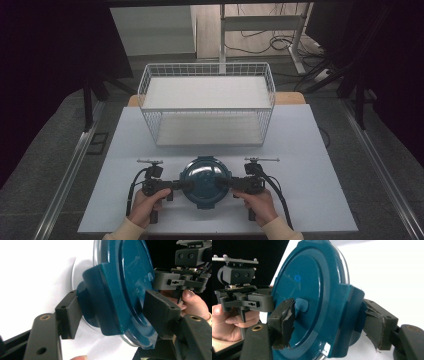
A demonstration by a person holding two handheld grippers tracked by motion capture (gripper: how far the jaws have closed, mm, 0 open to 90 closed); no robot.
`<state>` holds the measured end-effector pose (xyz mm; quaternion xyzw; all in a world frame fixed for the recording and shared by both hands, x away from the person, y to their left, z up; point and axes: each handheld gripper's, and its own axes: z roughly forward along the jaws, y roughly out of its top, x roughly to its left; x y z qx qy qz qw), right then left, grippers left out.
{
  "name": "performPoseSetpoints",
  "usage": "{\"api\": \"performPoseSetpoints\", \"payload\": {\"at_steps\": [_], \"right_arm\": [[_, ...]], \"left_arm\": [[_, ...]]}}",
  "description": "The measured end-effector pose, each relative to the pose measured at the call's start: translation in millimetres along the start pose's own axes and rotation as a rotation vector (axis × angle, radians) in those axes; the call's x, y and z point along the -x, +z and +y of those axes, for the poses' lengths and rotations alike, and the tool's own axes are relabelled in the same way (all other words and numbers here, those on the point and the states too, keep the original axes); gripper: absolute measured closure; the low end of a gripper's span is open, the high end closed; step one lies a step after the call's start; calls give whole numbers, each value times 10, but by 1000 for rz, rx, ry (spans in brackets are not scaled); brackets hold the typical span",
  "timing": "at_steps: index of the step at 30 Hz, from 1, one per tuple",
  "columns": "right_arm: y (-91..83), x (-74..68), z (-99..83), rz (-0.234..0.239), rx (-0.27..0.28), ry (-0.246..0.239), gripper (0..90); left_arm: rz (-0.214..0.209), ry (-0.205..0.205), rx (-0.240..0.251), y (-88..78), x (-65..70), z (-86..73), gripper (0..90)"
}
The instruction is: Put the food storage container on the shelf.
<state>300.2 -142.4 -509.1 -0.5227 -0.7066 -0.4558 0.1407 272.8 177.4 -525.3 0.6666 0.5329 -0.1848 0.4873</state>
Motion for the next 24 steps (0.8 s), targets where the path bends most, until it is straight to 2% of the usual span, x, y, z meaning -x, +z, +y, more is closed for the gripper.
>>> {"api": "performPoseSetpoints", "payload": {"at_steps": [9, 14, 17, 24], "right_arm": [[-119, -66, -90, 8, 50, -49, 366], [-166, -151, -92, -15, 59, -143, 369], [-206, -183, -79, -15, 76, -167, 369], [-353, -344, -39, -2, 118, -263, 369]], "left_arm": [[30, 57, 23, -74, 145, -62, 418], [39, 75, 35, -83, 201, -72, 424], [34, 87, 47, -104, 251, -71, 427], [46, 174, 90, -240, 483, -64, 433]]}}
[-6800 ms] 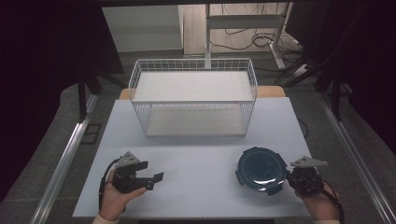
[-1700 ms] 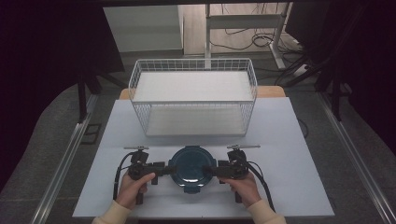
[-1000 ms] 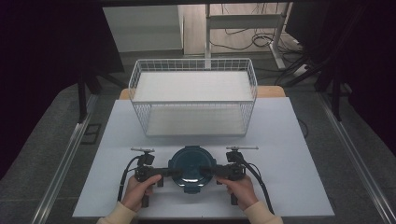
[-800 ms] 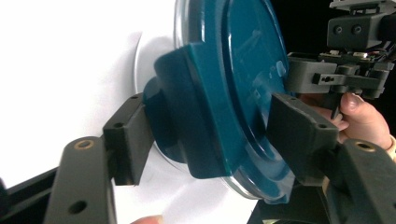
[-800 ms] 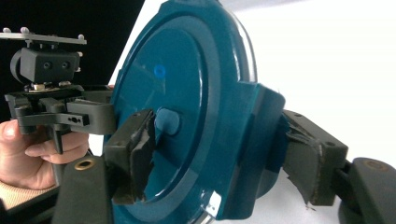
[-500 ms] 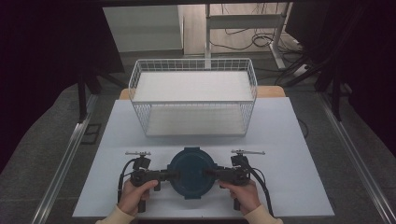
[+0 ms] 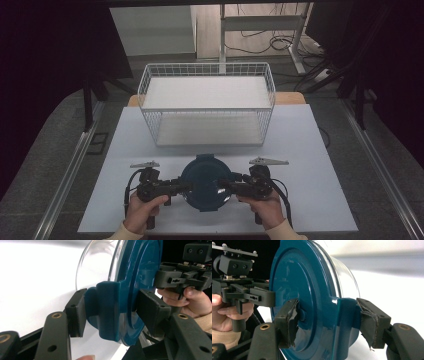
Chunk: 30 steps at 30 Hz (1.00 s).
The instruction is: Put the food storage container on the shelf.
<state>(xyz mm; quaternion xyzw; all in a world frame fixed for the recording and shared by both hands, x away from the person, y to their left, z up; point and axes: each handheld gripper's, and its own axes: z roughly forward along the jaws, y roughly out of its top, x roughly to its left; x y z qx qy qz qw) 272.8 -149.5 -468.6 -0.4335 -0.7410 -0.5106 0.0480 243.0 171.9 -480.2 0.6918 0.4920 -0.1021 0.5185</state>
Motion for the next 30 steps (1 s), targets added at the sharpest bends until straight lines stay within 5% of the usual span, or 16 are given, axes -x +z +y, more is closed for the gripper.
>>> {"api": "performPoseSetpoints", "payload": {"at_steps": [8, 30], "right_arm": [[-141, -181, 106, -8, 40, -93, 369], [-299, -354, 296, -23, 83, -175, 371]], "left_arm": [[0, 57, 33, -102, 148, 47, 429], [-12, 116, 61, -206, 312, 228, 426]]}}
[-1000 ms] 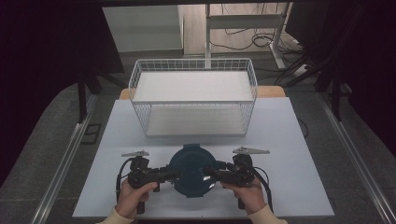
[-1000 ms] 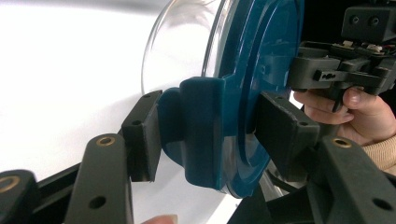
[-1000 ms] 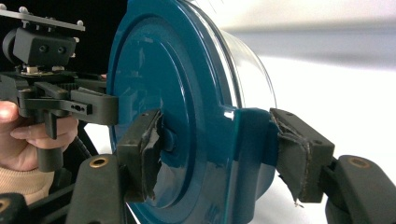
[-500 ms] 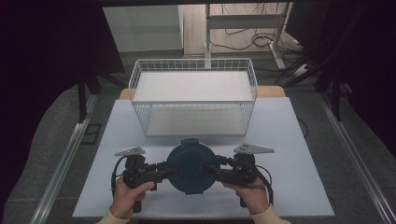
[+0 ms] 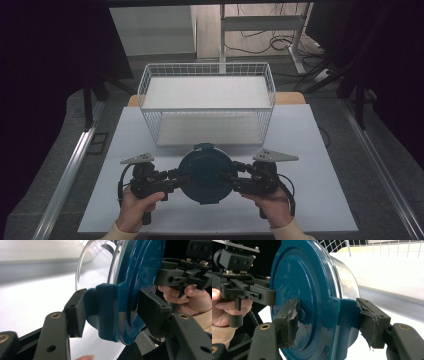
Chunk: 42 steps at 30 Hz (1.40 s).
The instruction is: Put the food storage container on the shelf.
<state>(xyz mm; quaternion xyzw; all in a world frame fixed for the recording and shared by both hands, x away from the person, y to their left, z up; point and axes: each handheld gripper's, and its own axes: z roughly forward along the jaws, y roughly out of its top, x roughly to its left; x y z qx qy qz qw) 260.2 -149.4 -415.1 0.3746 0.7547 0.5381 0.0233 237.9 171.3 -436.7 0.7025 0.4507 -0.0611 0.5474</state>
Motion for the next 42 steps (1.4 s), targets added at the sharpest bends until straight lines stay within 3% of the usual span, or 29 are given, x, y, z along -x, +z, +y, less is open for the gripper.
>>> {"api": "performPoseSetpoints", "payload": {"at_steps": [4, 20, 42], "right_arm": [[11, 31, 37, 3, -10, 9, 372], [-18, 134, 351, 2, 15, 13, 372], [-52, 237, 1094, -9, 25, -8, 373]], "left_arm": [[5, -12, -5, 18, -14, 46, 426], [7, 13, 0, 30, 23, 429, 428], [0, 46, 36, -4, 57, 1158, 429]]}}
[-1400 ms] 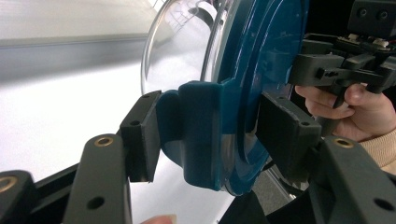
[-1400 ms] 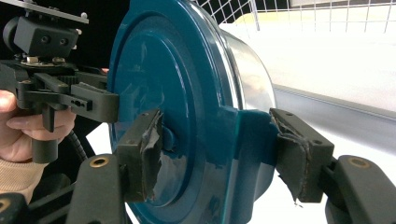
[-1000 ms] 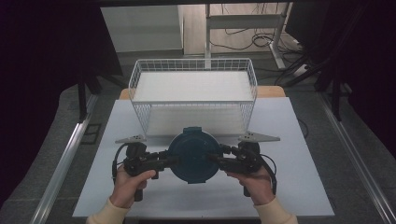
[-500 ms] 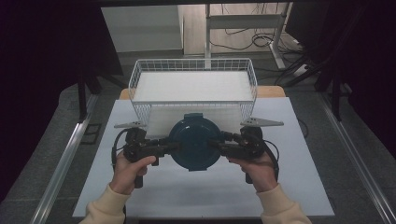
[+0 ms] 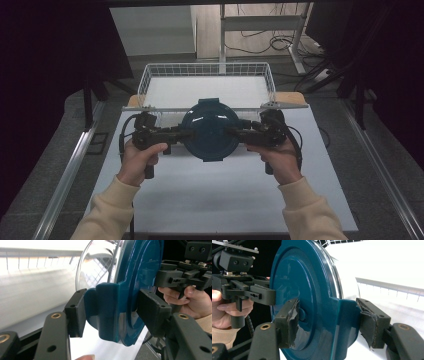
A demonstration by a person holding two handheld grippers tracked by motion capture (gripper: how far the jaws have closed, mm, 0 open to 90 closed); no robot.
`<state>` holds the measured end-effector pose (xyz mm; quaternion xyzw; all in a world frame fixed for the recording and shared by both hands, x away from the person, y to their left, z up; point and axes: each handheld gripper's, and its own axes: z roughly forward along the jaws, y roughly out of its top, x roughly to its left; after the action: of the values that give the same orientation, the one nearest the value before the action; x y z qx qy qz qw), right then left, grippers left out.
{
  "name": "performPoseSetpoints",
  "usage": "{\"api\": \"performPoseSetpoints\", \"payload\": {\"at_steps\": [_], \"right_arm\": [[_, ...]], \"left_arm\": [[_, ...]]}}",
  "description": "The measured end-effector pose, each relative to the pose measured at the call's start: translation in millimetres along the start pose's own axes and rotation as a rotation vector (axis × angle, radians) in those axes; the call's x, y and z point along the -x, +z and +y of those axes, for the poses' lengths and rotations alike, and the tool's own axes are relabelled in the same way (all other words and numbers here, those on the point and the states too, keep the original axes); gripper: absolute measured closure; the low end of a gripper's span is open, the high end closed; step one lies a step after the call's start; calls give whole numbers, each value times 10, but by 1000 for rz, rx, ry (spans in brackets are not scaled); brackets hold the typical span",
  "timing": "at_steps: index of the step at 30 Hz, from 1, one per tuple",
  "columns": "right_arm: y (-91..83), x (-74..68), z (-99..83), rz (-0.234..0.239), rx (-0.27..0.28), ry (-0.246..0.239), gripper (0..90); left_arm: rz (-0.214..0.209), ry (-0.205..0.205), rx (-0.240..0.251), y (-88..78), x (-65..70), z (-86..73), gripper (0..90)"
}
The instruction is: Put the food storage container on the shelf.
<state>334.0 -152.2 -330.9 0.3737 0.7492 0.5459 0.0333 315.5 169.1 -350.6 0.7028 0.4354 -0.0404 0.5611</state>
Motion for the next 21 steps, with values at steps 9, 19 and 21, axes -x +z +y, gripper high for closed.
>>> {"api": "performPoseSetpoints", "payload": {"at_steps": [9, 19, 21], "right_arm": [[32, 44, 284, 1, 13, -13, 373], [83, 97, 592, 1, 14, -7, 373], [95, 110, 650, 2, 15, -6, 373]], "left_arm": [[7, 16, 11, -32, -14, 292, 429], [10, 29, 2, -56, -59, 630, 429], [10, 29, 4, -58, -73, 685, 429]]}}
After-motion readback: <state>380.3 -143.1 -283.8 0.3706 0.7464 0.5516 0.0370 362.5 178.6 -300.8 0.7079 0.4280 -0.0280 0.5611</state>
